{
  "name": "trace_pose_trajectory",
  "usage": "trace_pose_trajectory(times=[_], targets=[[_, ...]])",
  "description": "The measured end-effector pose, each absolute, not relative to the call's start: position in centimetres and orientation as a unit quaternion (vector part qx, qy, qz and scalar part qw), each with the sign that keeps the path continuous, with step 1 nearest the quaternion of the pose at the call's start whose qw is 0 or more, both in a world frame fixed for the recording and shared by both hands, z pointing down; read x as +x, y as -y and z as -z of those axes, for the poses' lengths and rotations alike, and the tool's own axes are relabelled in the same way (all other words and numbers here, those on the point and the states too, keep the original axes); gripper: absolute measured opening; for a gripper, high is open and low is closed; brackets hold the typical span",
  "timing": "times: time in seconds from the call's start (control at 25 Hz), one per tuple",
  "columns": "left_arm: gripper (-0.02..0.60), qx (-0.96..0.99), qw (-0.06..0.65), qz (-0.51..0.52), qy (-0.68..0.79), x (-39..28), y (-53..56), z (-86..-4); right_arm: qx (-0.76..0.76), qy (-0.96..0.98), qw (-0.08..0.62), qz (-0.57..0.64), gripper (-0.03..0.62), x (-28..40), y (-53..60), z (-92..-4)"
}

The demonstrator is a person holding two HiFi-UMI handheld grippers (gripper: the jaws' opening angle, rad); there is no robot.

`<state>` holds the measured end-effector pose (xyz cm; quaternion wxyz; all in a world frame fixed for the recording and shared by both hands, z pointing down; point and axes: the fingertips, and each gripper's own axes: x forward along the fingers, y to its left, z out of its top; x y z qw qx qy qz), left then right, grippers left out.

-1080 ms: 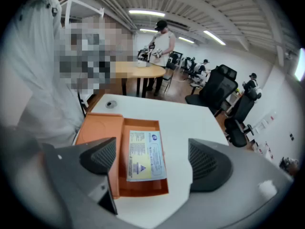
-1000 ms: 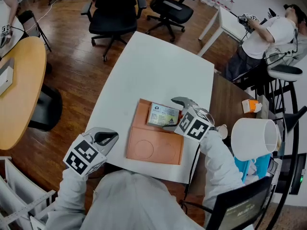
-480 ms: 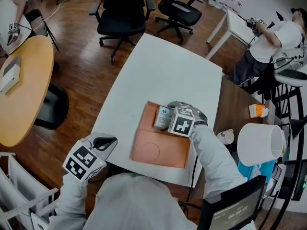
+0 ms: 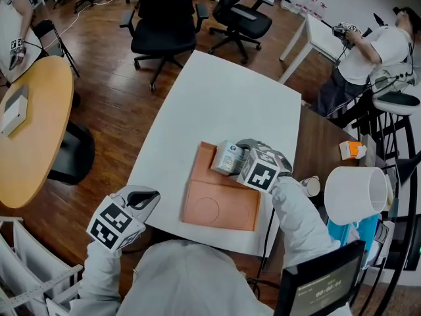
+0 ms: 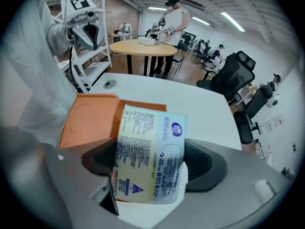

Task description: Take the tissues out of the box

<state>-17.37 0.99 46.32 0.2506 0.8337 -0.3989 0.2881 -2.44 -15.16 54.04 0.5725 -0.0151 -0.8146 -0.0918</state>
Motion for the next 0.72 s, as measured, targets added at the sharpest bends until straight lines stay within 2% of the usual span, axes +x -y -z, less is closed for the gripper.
trace_pose_trajectory(times=[0.16,0.4,0.72], targets=[[0.014,0.840,0.246,-0.285,0.390,-17.1,-0.9,-46.2,0.104,0.862,0.495,0.038,0.436,0.0,16.1,-46.5],[0.015,0.858,0.236,-0.282,0.359,-14.8,0.0,-46.3,0.326,0.854,0.377,-0.149,0.434,9.6,16.6,-41.2],[0.015,0.882,0.208,-0.289,0.308,-10.9,1.5,-45.8,0.476,0.756,0.361,-0.268,0.431,19.8,12.7,-47.1]])
